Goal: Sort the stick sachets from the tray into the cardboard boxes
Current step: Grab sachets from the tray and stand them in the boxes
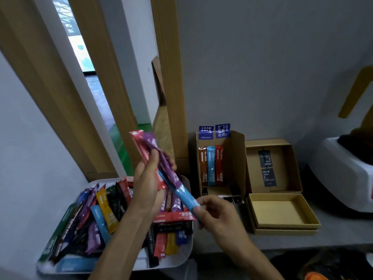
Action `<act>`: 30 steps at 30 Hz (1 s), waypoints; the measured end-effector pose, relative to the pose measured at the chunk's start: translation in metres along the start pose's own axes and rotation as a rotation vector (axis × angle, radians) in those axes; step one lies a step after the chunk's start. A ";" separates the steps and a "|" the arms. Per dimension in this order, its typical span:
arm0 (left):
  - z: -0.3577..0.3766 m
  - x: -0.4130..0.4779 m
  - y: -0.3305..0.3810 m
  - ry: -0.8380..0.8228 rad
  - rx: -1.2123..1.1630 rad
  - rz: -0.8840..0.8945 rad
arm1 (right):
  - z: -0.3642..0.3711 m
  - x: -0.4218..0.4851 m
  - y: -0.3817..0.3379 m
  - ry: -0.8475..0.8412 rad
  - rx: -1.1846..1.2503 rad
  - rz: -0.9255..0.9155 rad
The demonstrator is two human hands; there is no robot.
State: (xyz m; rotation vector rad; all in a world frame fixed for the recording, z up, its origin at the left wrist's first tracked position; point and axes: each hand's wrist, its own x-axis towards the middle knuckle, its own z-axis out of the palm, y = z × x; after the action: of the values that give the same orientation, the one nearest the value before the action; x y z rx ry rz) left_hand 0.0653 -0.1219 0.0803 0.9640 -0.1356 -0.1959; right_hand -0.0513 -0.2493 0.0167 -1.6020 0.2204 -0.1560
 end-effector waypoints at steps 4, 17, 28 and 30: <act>-0.012 0.019 0.023 0.116 -0.010 0.188 | -0.022 -0.006 0.002 0.173 0.105 0.012; 0.064 -0.023 -0.045 -0.136 0.634 0.145 | -0.065 0.002 -0.008 0.185 0.066 -0.155; 0.104 0.085 -0.141 -0.134 1.007 0.126 | -0.119 0.047 0.047 0.366 -0.440 -0.058; 0.095 0.092 -0.156 -0.167 1.038 0.115 | -0.118 0.051 0.050 0.351 -0.488 -0.085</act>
State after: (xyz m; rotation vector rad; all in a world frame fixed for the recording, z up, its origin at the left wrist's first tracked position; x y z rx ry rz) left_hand 0.1192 -0.3051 0.0078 1.9663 -0.4733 -0.0896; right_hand -0.0315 -0.3782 -0.0297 -2.0645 0.4905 -0.4806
